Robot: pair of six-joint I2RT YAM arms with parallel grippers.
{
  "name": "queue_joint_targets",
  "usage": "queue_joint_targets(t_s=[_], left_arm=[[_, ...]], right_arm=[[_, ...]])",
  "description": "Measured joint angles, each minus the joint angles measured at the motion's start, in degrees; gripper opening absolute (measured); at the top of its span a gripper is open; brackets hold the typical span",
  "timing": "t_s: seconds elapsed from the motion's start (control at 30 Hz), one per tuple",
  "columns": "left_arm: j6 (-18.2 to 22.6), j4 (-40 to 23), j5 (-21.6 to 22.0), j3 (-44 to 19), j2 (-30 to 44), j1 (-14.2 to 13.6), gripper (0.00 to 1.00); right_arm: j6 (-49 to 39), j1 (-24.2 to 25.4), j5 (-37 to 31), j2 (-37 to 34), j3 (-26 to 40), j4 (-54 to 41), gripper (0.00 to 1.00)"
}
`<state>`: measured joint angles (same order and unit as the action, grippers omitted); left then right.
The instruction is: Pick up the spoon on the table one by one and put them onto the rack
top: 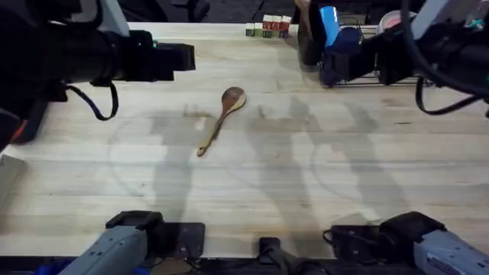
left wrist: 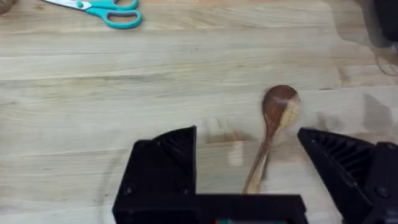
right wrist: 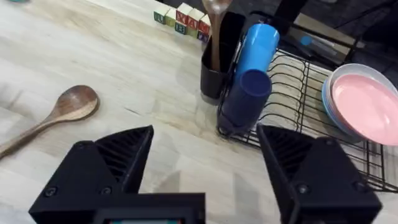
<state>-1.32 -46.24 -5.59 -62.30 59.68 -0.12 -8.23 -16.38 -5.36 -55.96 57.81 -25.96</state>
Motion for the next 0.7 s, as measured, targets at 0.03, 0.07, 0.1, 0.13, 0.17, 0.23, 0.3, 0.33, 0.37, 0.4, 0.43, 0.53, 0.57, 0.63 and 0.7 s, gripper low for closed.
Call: queue_joint_targets(t_s=[0.03,0.07,0.1,0.13,0.17,0.23,0.3,0.33,0.37,0.4,0.43,0.53,0.57,0.63,0.7], left_arm=[[0.0,0.0,-0.2,0.0,0.0,0.0,0.996],[0.0,0.0,-0.5,0.0,0.0,0.0,0.996],[0.0,0.0,-0.9,0.0,0.0,0.0,0.996],[0.0,0.0,-1.2,0.0,0.0,0.0,0.996],[0.0,0.0,-2.0,0.0,0.0,0.0,0.995],[0.9,-1.1,-5.9,0.0,0.0,0.0,0.995],[2.1,-2.7,-7.3,0.0,0.0,-0.2,0.995],[2.8,-3.3,-7.7,0.0,0.0,-0.5,0.995],[3.3,-3.8,-8.0,0.0,0.0,-0.9,0.995],[3.9,-4.0,-8.3,0.0,0.1,-1.5,0.995],[4.2,-3.9,-8.5,0.0,0.2,-2.1,0.995],[5.1,-3.9,-8.6,0.0,1.8,-4.6,0.995],[5.3,-3.9,-8.6,0.0,2.9,-5.5,0.995],[5.5,-3.9,-8.6,0.0,5.4,-7.3,0.995],[5.7,-4.0,-8.2,0.0,7.8,-8.9,0.995]], right_arm=[[0.0,0.0,0.0,0.5,0.0,-0.4,0.993],[0.0,0.0,0.0,0.9,0.0,-0.7,0.993],[0.0,0.0,0.0,1.1,0.0,-1.0,0.993],[0.0,0.0,0.0,1.3,0.0,-1.2,0.993],[0.0,0.0,0.0,1.3,0.0,-1.4,0.993],[0.0,0.0,0.0,1.3,0.0,-2.8,0.993],[0.0,0.0,0.0,1.3,0.0,-3.0,0.993],[0.0,0.0,0.0,1.3,0.0,-3.1,0.993],[0.0,0.0,0.0,1.3,0.0,-3.1,0.993],[0.0,0.0,0.0,1.3,0.0,-3.1,0.993],[0.0,0.0,0.0,1.3,0.0,-3.1,0.993],[0.0,0.0,0.0,1.3,0.0,-3.1,0.993],[0.0,0.0,0.0,1.3,0.0,-3.1,0.993],[0.0,0.0,0.0,1.3,0.0,-3.1,0.993],[0.0,0.0,0.0,1.3,0.0,-3.1,0.993]])
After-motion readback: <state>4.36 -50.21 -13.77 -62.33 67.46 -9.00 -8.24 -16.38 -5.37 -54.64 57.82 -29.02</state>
